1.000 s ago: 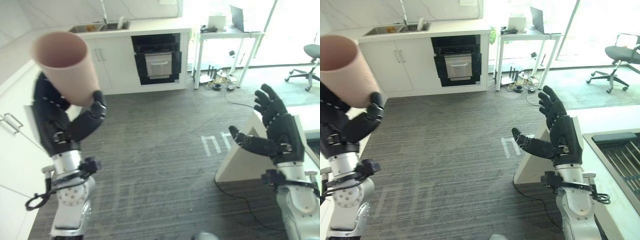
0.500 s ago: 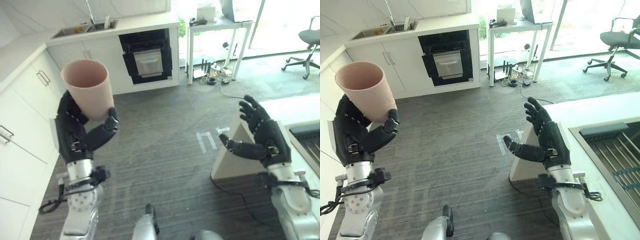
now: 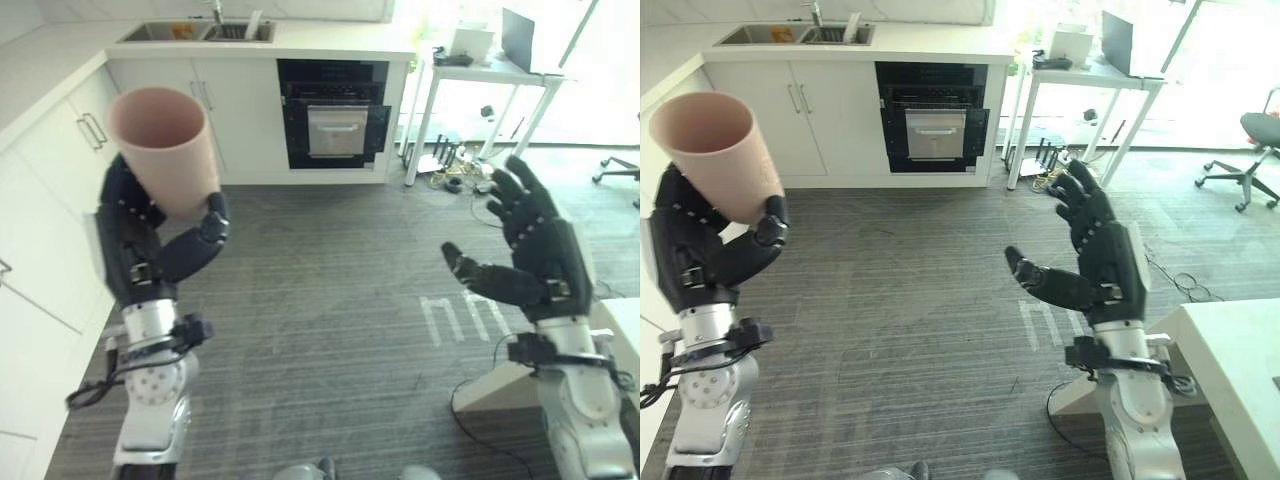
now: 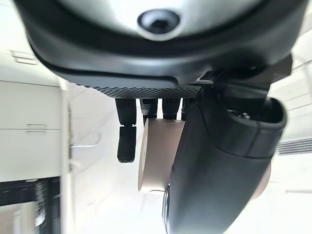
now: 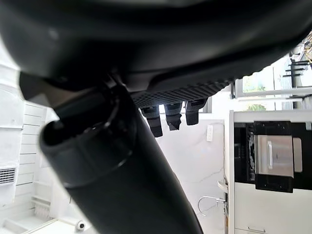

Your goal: Place the dishes in the dishwasher.

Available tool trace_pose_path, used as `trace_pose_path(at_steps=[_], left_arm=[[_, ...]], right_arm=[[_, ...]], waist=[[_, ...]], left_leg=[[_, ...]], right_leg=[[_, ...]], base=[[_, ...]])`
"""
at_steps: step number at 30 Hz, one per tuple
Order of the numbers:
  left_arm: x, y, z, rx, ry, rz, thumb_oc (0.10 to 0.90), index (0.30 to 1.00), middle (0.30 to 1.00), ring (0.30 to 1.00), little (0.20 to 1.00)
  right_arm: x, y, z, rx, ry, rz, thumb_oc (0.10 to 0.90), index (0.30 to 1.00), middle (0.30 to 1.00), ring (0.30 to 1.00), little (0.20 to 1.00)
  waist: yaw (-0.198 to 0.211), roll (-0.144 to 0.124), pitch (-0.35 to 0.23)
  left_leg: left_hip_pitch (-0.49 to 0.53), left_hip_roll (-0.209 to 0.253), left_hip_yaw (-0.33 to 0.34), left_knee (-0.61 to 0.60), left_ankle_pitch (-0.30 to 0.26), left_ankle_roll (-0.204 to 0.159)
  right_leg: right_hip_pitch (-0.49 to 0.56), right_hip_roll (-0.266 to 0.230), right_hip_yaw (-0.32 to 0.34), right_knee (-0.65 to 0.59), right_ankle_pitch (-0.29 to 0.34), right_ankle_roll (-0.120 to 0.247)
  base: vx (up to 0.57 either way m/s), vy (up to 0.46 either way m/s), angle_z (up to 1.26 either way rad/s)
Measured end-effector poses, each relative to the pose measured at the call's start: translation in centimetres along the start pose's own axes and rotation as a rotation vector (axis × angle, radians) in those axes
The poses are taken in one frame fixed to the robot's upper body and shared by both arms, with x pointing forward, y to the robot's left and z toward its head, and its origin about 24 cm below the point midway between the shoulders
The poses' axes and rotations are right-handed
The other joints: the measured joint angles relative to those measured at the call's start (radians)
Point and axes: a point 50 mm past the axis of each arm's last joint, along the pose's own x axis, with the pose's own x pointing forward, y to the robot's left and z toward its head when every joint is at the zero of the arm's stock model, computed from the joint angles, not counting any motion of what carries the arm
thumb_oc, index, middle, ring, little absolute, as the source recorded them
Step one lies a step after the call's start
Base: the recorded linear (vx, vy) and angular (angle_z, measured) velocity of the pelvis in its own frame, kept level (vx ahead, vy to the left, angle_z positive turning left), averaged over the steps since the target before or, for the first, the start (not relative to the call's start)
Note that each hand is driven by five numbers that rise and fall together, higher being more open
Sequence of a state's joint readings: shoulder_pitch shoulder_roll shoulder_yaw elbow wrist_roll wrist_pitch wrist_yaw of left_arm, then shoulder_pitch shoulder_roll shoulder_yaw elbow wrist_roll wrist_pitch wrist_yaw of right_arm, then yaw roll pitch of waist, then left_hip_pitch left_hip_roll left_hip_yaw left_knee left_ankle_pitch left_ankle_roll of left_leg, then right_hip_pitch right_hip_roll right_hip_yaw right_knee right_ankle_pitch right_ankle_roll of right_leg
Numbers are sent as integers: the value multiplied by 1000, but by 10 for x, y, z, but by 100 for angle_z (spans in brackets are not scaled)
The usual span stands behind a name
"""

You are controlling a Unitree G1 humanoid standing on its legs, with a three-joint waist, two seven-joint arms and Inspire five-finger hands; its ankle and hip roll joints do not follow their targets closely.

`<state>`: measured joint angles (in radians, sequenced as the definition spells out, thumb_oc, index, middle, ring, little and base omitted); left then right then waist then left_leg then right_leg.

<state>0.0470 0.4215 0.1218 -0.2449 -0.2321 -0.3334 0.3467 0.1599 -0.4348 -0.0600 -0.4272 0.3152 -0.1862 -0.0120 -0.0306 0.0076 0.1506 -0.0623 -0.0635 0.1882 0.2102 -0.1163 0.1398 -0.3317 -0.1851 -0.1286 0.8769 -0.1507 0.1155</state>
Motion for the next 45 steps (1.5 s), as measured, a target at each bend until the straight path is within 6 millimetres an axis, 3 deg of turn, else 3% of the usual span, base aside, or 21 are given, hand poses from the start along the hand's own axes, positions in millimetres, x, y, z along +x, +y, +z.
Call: trace_pose_path(at_steps=[1,2,3,5,10,13,14,15,19,24,25,27,28,30,31,32,33,36,38,42,45], left_arm=[[0,0,0,0,1,-8,400,300,300,300,300],[0,2,-1,-3,4,-1,400,300,300,300,300],[6,4,0,-12,-10,1,400,300,300,300,300],[0,9,-8,-35,27,69,400,300,300,300,300],[-14,-7,-28,-57,157,33,400,300,300,300,300],[-16,-11,-23,-65,143,9,400,300,300,300,300],[-15,-11,-21,-73,133,16,400,300,300,300,300],[-15,-12,-20,-82,132,17,400,300,300,300,300],[-8,-13,-4,-97,60,4,400,300,300,300,300],[-5,-13,0,-59,36,-54,400,300,300,300,300],[-6,-13,0,-62,37,-55,400,300,300,300,300],[-12,-12,-3,-51,58,-63,400,300,300,300,300],[-25,-7,-8,-49,97,-47,400,300,300,300,300],[-32,5,-12,-27,128,0,400,300,300,300,300],[-31,2,-15,-32,135,-30,400,300,300,300,300],[-31,0,-16,-37,128,-38,400,300,300,300,300],[-29,1,-16,-42,115,-24,400,300,300,300,300],[-36,-1,-20,-40,141,-59,400,300,300,300,300],[-35,0,-18,-43,122,-49,400,300,300,300,300],[-14,-4,-10,-52,47,-47,400,300,300,300,300],[-2,-12,-3,-81,-7,-57,400,300,300,300,300]], right_arm=[[-3,-2,-1,-18,17,15,800,900,900,900,900],[-6,-3,-4,-23,38,19,800,900,900,900,900],[-9,-5,-5,-18,40,6,800,900,900,900,900],[-7,-11,-8,-40,49,6,800,900,900,900,900],[-10,-14,-9,-34,53,-16,800,900,900,900,900],[-8,-11,-6,-35,39,-3,800,900,900,900,900],[-5,-12,-6,-39,37,1,800,900,900,900,900],[-4,-13,-7,-45,40,-2,800,900,900,900,900],[9,-14,1,-71,1,16,800,900,900,900,900],[11,-20,-2,-96,22,23,800,900,900,900,900],[10,-21,-3,-84,29,12,800,900,900,900,900],[3,-21,-9,-52,58,-15,800,900,900,900,900],[-2,-20,-16,-18,83,-47,800,900,900,900,900],[-2,-19,-12,-52,82,11,800,900,900,900,900],[-12,-25,-15,-58,108,-24,800,900,900,900,900],[-14,-26,-17,-59,129,-35,800,900,900,900,900],[-16,-30,-16,-104,157,6,800,900,900,900,900],[-21,-33,-21,-87,196,-22,800,900,900,900,900],[-22,-31,-20,-81,190,-10,800,900,900,900,900],[-23,-22,-13,-44,146,4,800,900,900,900,900],[-20,-21,-12,-44,128,0,800,900,900,900,900]], waist=[[-6,3,0],[-13,-24,-1],[-52,-86,2],[-43,-89,25],[-107,-43,62],[-103,-56,46],[-99,-52,41],[-101,-21,26],[-92,10,-17],[-91,-19,-25],[-82,-39,-18],[-62,-92,9],[-13,-64,32],[-8,-41,36],[-52,21,26],[-62,39,25],[-37,23,30],[-43,12,13],[-41,50,-11],[-50,-20,-73],[-11,-34,-71]], left_leg=[[10,-2,-9,-23,-4,-21],[25,-1,33,-26,-70,-162],[-47,14,6,223,-127,-37],[-6,18,-39,260,-241,-62],[124,-5,-102,175,-251,-74],[283,-2,-120,55,-259,-142],[316,13,-126,44,-264,-162],[330,50,-138,39,-263,-173],[350,135,-112,69,-156,-250],[314,173,-117,300,165,-330],[192,155,-120,497,194,-328],[-107,127,-58,675,58,-227],[-251,160,41,416,37,-119],[-257,189,87,130,98,-144],[-330,206,62,89,127,-153],[-372,216,42,73,128,-162],[-444,237,22,93,145,-175],[-392,123,60,172,116,-79],[-287,93,133,122,142,84],[-166,-16,96,-20,166,63],[-156,-35,55,10,117,38]], right_leg=[[-2,23,-37,-138,-9,-7],[6,43,-90,-356,9,-35],[-4,-20,-85,-512,13,11],[-88,-61,-65,-509,95,16],[-276,-70,34,-501,135,13],[-131,-32,-31,-479,146,-43],[-114,-7,-9,-475,240,-103],[-119,16,-31,-415,208,-120],[-130,77,-69,-279,44,-185],[10,185,-10,-333,-35,-285],[36,187,10,-371,-8,-279],[139,192,53,-503,8,-263],[217,171,-44,-557,-47,-92],[270,185,-90,-528,-61,-278],[306,216,-121,-501,-114,-72],[297,223,-130,-460,-153,20],[292,239,-100,-414,-185,-214],[456,247,-62,-549,-172,-138],[450,296,-43,-445,-164,-89],[383,101,50,-335,-316,-15],[454,111,22,-410,-261,-18]], base=[[296,-154,8],[312,-178,49],[360,-232,43],[409,-233,-1],[333,-213,42],[350,-243,44],[377,-274,45],[338,-254,32],[270,-241,-8],[221,-263,-44],[140,-124,-66],[296,-12,-79],[316,141,-115],[449,285,-100],[440,263,-17],[520,242,-55],[457,236,-80],[364,242,-42],[281,223,-29],[277,209,29],[304,230,47]])
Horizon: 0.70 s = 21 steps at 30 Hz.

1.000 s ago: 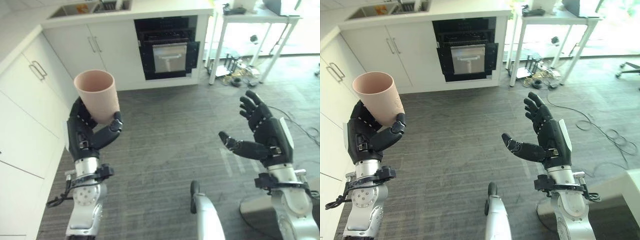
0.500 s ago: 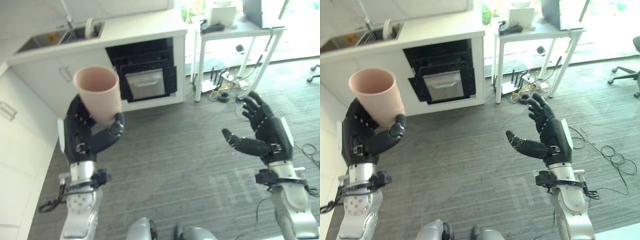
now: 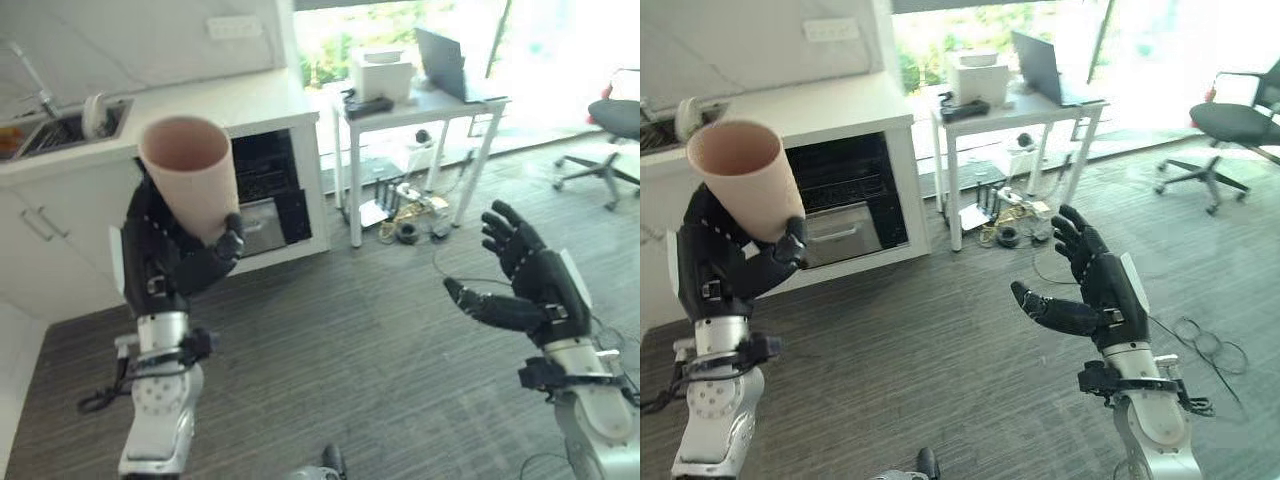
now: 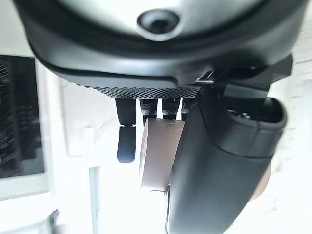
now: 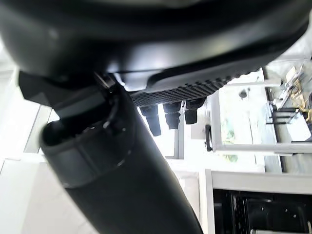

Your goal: Place the dishes in the dishwasher.

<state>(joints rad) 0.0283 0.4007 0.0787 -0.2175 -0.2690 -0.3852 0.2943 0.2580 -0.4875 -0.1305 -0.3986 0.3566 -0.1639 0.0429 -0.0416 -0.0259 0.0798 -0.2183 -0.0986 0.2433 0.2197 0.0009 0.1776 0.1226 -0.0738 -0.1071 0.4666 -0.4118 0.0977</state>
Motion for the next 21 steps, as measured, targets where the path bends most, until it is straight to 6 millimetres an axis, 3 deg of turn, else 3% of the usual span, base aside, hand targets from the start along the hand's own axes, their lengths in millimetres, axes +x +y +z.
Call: trace_pose_path(at_steps=[1,2,3,5,6,7,8,9,10,11,12,13,14,16,17,20,21], left_arm=[[0,0,0,-3,0,1,400,300,300,300,300],[0,1,0,-1,2,5,400,300,300,300,300],[-2,4,0,6,4,17,400,300,300,300,300],[-7,10,-2,14,20,42,400,300,300,300,300],[-12,14,-4,29,51,48,400,300,300,300,300],[-17,16,-7,39,79,51,400,300,300,300,300],[-18,16,-8,41,91,48,400,300,300,300,300],[-16,16,-7,36,86,42,400,300,300,300,300],[-12,15,-5,8,76,41,400,300,300,300,300],[-9,13,-5,-3,70,41,400,300,300,300,300],[-8,13,-5,-7,65,44,400,300,300,300,300],[-3,13,-5,-11,50,50,400,300,300,300,300],[0,15,-5,-7,44,65,400,300,300,300,300],[-7,16,-11,-1,86,74,400,300,300,300,300],[-9,10,-14,-12,102,50,400,300,300,300,300],[-9,4,-8,-28,85,28,400,300,300,300,300],[-10,2,-5,-44,77,41,400,300,300,300,300]], right_arm=[[-1,0,-1,6,4,-6,800,900,900,900,900],[-2,1,-3,19,7,-16,800,900,900,900,900],[-2,3,-2,33,-1,-23,800,900,900,900,900],[-1,5,-1,52,-18,-33,800,900,900,900,900],[-2,7,-3,61,-12,-35,800,900,900,900,900],[-2,9,-4,56,-7,-31,800,900,900,900,900],[-3,10,-4,50,-2,-26,800,900,900,900,900],[-1,10,-2,42,-8,-10,800,900,900,900,900],[0,9,-1,25,-10,0,800,900,900,900,900],[-1,7,-1,17,-4,1,800,900,900,900,900],[-1,7,-3,18,1,1,800,900,900,900,900],[-1,7,-5,24,1,-3,800,900,900,900,900],[-2,5,-7,23,8,-11,800,900,900,900,900],[-3,6,-10,34,19,-24,800,900,900,900,900],[-3,6,-11,40,20,-28,800,900,900,900,900],[4,6,-4,18,-13,-13,800,900,900,900,900],[11,5,0,5,-37,-8,800,900,900,900,900]], waist=[[-9,2,-1],[-9,-6,0],[7,-19,1],[24,-21,6],[21,-14,11],[15,-2,27],[18,5,32],[18,16,44],[17,21,57],[14,22,67],[14,20,71],[5,-11,90],[-31,-35,128],[-50,-24,138],[-64,-19,142],[-42,-26,136],[-29,3,134]], left_leg=[[14,6,-32,8,0,-18],[33,4,-61,3,-18,0],[37,-1,-68,25,-47,-9],[23,8,-56,89,-79,-16],[36,7,-71,113,-123,7],[72,11,-85,95,-125,-7],[93,10,-85,66,-113,-17],[115,9,-95,18,-106,-44],[125,11,-101,-9,-90,-48],[138,7,-122,-18,-88,-54],[137,1,-131,-12,-124,-109],[113,26,-62,72,-194,-115],[121,7,-77,144,-227,-68],[137,10,-120,159,-254,-68],[184,6,-162,142,-258,-82],[292,3,-180,64,-267,-136],[305,29,-195,55,-273,-152]], right_leg=[[-3,1,-13,55,33,14],[-14,2,-20,102,60,12],[-12,1,-19,121,87,18],[-89,-21,-48,290,152,7],[-155,-34,-52,422,260,-2],[-242,-59,-55,574,332,-2],[-301,-75,-60,587,286,-7],[-374,-79,-77,448,213,-8],[-397,-77,-97,267,195,-16],[-406,-73,-110,99,200,-24],[-425,-75,-130,-46,234,-36],[-424,-113,-123,-182,274,0],[-457,-183,-66,-169,367,49],[-549,-152,70,-137,416,39],[-547,-119,144,-147,431,32],[-462,-92,72,-112,465,-15],[-460,-64,70,-98,465,-57]], base=[[240,212,64],[272,249,66],[255,239,34],[212,203,10],[187,113,19],[215,-25,19],[211,-68,7],[260,-162,10],[226,-240,25],[264,-294,34],[240,-281,39],[250,-233,77],[299,-232,80],[311,-251,93],[296,-332,97],[222,-262,68],[142,-156,20]])
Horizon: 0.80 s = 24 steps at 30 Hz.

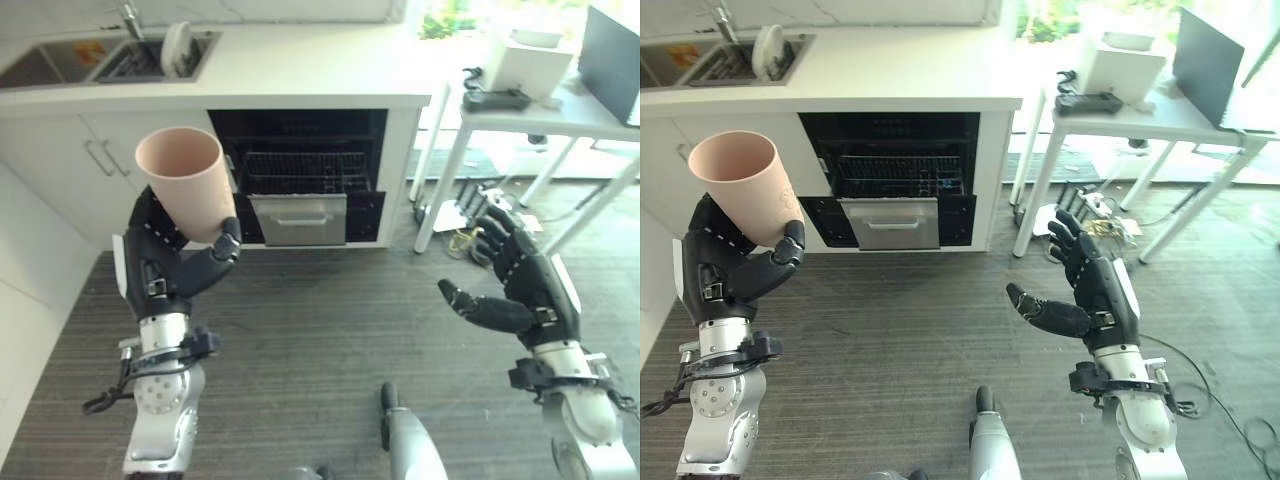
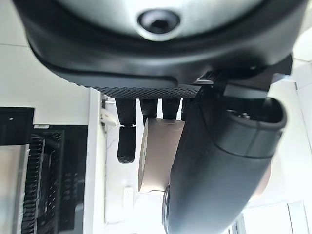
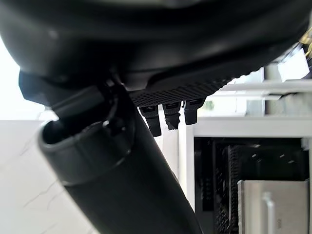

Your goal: Place the dishes in the dishwasher.

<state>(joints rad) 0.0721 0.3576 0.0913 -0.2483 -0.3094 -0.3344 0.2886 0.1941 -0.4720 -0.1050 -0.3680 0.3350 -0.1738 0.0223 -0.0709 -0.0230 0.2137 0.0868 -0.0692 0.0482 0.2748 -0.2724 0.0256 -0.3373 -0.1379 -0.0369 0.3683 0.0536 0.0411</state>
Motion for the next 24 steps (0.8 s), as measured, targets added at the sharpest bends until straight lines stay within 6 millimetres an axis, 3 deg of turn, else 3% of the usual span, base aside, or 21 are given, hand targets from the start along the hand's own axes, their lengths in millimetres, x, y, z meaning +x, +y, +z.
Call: trace_pose_path(at_steps=[3,5,7,12,13,16,19,24], left_arm=[[4,-2,13,-15,-60,-1,400,300,300,300,300],[5,-3,18,-15,-78,-12,400,300,300,300,300],[6,-4,19,-16,-85,-16,400,300,300,300,300],[5,-3,19,-15,-80,-15,400,300,300,300,300],[-9,8,11,21,-17,7,400,300,300,300,300],[0,-8,10,-49,-32,-59,400,300,300,300,300],[6,-23,13,-88,-54,-127,400,300,300,300,300],[4,-27,9,-98,-35,-154,400,300,300,300,300]], right_arm=[[18,1,12,-2,-77,1,800,900,900,900,900],[21,0,16,-6,-94,-13,800,900,900,900,900],[20,-1,15,-7,-86,-20,800,900,900,900,900],[14,-5,8,-17,-30,-31,800,900,900,900,900],[2,-6,0,-37,33,6,800,900,900,900,900],[0,-9,-4,-29,40,-78,800,900,900,900,900],[-1,-9,-6,-16,39,-109,800,900,900,900,900],[2,-11,-2,-17,6,-147,800,900,900,900,900]], waist=[[20,6,-6],[9,16,-13],[-13,18,-14],[-19,38,-39],[-10,64,-117],[-33,63,-115],[-36,46,-102],[-31,39,-95]], left_leg=[[-8,55,-1,46,33,-53],[17,87,0,13,27,-48],[37,102,-1,-2,27,-50],[9,117,1,-12,31,-57],[-33,174,25,-107,91,-97],[-70,229,162,-79,107,-111],[-88,255,181,-82,125,-118],[-80,259,195,-71,139,-101]], right_leg=[[16,49,-25,28,-55,-67],[30,84,-31,57,-117,-83],[28,92,-45,93,-156,-76],[-19,98,-53,124,-167,-94],[-44,96,-67,177,-233,-70],[-28,101,-112,116,-202,-67],[-28,107,-130,94,-186,-62],[-24,112,-141,124,-220,-109]], base=[[151,-161,-4],[122,-145,-5],[77,-106,5],[29,-75,4],[-8,-147,9],[-53,-238,26],[-40,-241,11],[56,-197,12]])
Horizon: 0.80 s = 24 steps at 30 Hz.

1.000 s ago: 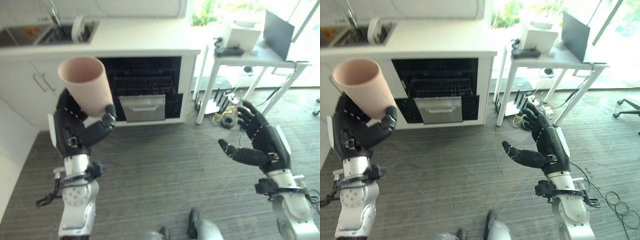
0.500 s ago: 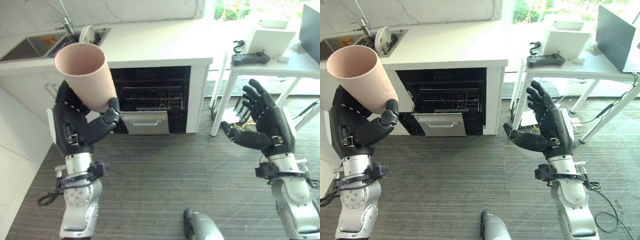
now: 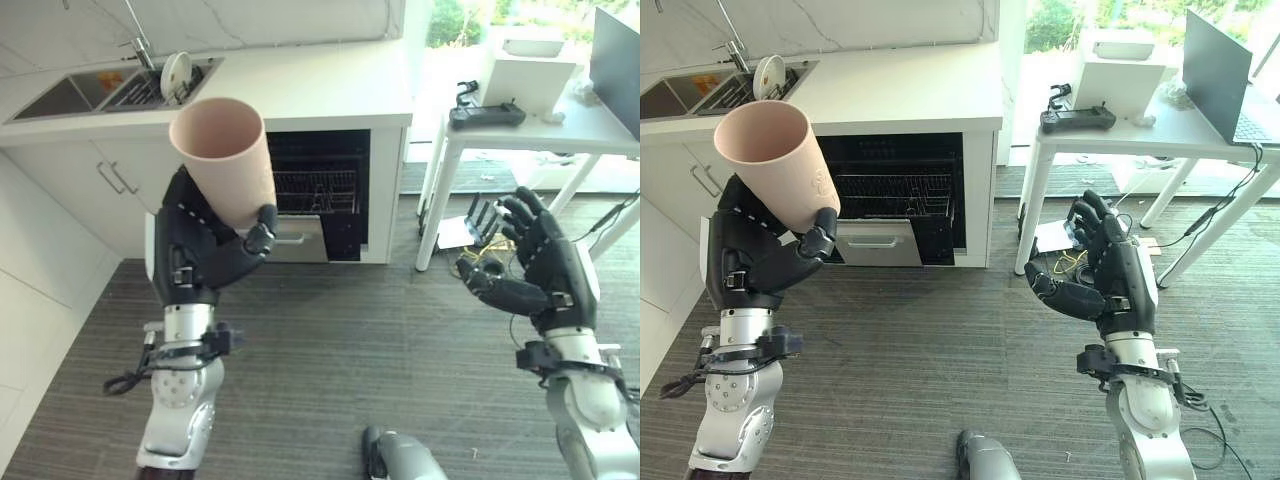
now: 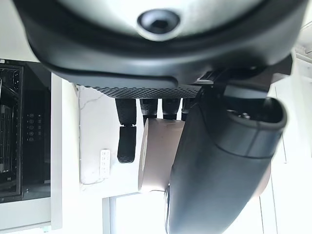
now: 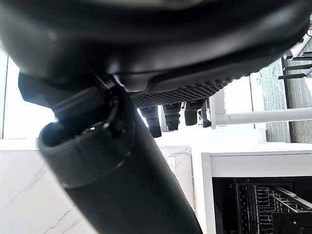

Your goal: Place the dishes in the dishwasher.

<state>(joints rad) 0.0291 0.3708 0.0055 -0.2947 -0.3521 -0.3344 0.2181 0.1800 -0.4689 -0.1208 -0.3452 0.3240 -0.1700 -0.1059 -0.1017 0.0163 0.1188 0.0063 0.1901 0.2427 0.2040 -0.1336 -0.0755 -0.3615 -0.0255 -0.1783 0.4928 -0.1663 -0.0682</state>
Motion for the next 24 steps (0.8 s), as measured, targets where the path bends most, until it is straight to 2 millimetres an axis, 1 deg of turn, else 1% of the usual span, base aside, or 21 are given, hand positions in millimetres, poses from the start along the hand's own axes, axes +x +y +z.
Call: trace_pose_path(at_steps=[1,2,3,4,5,6,8,9,10,11,12,13,14,15,16,17,18,19,21,23,24], left_arm=[[0,1,0,-12,4,-1,400,300,300,300,300],[0,2,-1,-24,10,0,400,300,300,300,300],[-2,3,-2,-22,19,4,400,300,300,300,300],[-5,4,-3,-17,30,7,400,300,300,300,300],[-7,5,-1,-17,27,3,400,300,300,300,300],[-4,8,6,0,-8,-10,400,300,300,300,300],[-8,10,-1,-5,22,13,400,300,300,300,300],[-7,14,-8,3,48,34,400,300,300,300,300],[-9,15,-9,6,56,37,400,300,300,300,300],[-15,14,-17,1,83,18,400,300,300,300,300],[-19,16,-21,6,101,13,400,300,300,300,300],[-27,24,-25,-10,154,56,400,300,300,300,300],[-27,25,-25,-15,156,66,400,300,300,300,300],[-21,26,-23,-37,135,92,400,300,300,300,300],[-16,24,-21,-43,116,84,400,300,300,300,300],[-12,21,-18,-50,97,71,400,300,300,300,300],[-7,19,-16,-51,76,59,400,300,300,300,300],[1,14,-15,-64,62,51,400,300,300,300,300],[9,12,-9,-66,21,40,400,300,300,300,300],[11,13,-8,-66,13,44,400,300,300,300,300],[10,15,-7,-61,12,52,400,300,300,300,300]], right_arm=[[3,0,3,-9,-13,8,800,900,900,900,900],[4,1,2,-4,-15,8,800,900,900,900,900],[4,1,2,-1,-13,9,800,900,900,900,900],[4,2,1,3,-14,8,800,900,900,900,900],[10,1,6,11,-47,-6,800,900,900,900,900],[12,1,9,15,-65,-7,800,900,900,900,900],[11,2,8,12,-63,0,800,900,900,900,900],[8,3,4,6,-33,8,800,900,900,900,900],[5,1,2,-1,-19,3,800,900,900,900,900],[-8,-11,0,-61,24,4,800,900,900,900,900],[-12,-16,-2,-83,46,10,800,900,900,900,900],[-14,-17,-7,-82,87,6,800,900,900,900,900],[-14,-17,-7,-80,85,1,800,900,900,900,900],[-13,-20,-4,-84,70,-12,800,900,900,900,900],[-13,-22,-4,-87,70,-19,800,900,900,900,900],[-13,-23,-1,-97,65,-16,800,900,900,900,900],[-13,-23,0,-92,55,-20,800,900,900,900,900],[-15,-18,-3,-61,60,-26,800,900,900,900,900],[-14,-7,0,-24,36,-3,800,900,900,900,900],[-12,4,-2,23,35,17,800,900,900,900,900],[-12,8,-3,35,34,28,800,900,900,900,900]], waist=[[7,-11,7],[37,-52,42],[52,-74,60],[52,-74,60],[58,-8,75],[53,-41,99],[51,13,96],[62,12,97],[61,13,94],[42,33,100],[46,39,92],[59,7,89],[62,1,89],[60,-8,88],[47,-7,85],[46,-2,66],[47,-13,55],[45,-52,22],[49,-67,3],[51,-67,1],[53,-69,0]], left_leg=[[9,-8,18,5,42,-11],[-1,-21,23,78,119,-30],[-38,-25,26,150,105,-26],[-57,-35,27,144,83,-22],[-176,14,27,130,66,-6],[-198,4,25,137,50,-18],[-303,54,18,145,57,-10],[-335,52,19,113,67,2],[-312,48,23,85,91,10],[-333,55,-22,223,94,-18],[-328,44,-40,265,56,7],[-311,37,-24,237,45,9],[-313,37,-23,226,47,8],[-322,37,-32,147,78,-2],[-317,36,-31,116,101,3],[-296,26,-27,61,156,23],[-301,5,-22,89,184,23],[-280,-72,1,93,146,65],[-267,-143,7,103,103,112],[-220,-176,-6,69,88,142],[-197,-189,-17,49,82,159]], right_leg=[[1,-11,-3,11,-11,-16],[35,-23,24,1,-14,-22],[66,-26,47,-22,-4,-18],[79,-24,44,-51,5,-4],[67,-31,-10,52,-83,75],[88,-80,9,95,-125,1],[95,-35,6,61,-131,5],[98,-35,16,50,-107,-25],[114,-32,23,49,-103,-31],[168,-7,42,15,-123,19],[188,-12,52,3,-124,10],[205,-33,108,-7,-121,29],[206,-38,115,-10,-120,32],[231,-58,149,-32,-122,71],[263,-73,148,-43,-129,98],[269,-90,147,-29,-146,130],[288,-124,150,-24,-166,160],[306,-198,136,-28,-163,183],[342,-261,134,-63,-86,217],[346,-280,135,-26,1,227],[347,-273,139,-13,19,248]], base=[[186,-215,3],[168,-102,-5],[135,75,-11],[120,142,4],[233,295,21],[203,255,20],[92,104,-1],[477,493,-38],[683,751,-39],[760,856,-25],[322,412,-61],[201,264,-74],[154,202,-99],[261,357,-43],[244,342,-41],[291,394,-14],[204,260,-1],[254,296,19],[254,293,38],[208,261,37],[154,247,38]])
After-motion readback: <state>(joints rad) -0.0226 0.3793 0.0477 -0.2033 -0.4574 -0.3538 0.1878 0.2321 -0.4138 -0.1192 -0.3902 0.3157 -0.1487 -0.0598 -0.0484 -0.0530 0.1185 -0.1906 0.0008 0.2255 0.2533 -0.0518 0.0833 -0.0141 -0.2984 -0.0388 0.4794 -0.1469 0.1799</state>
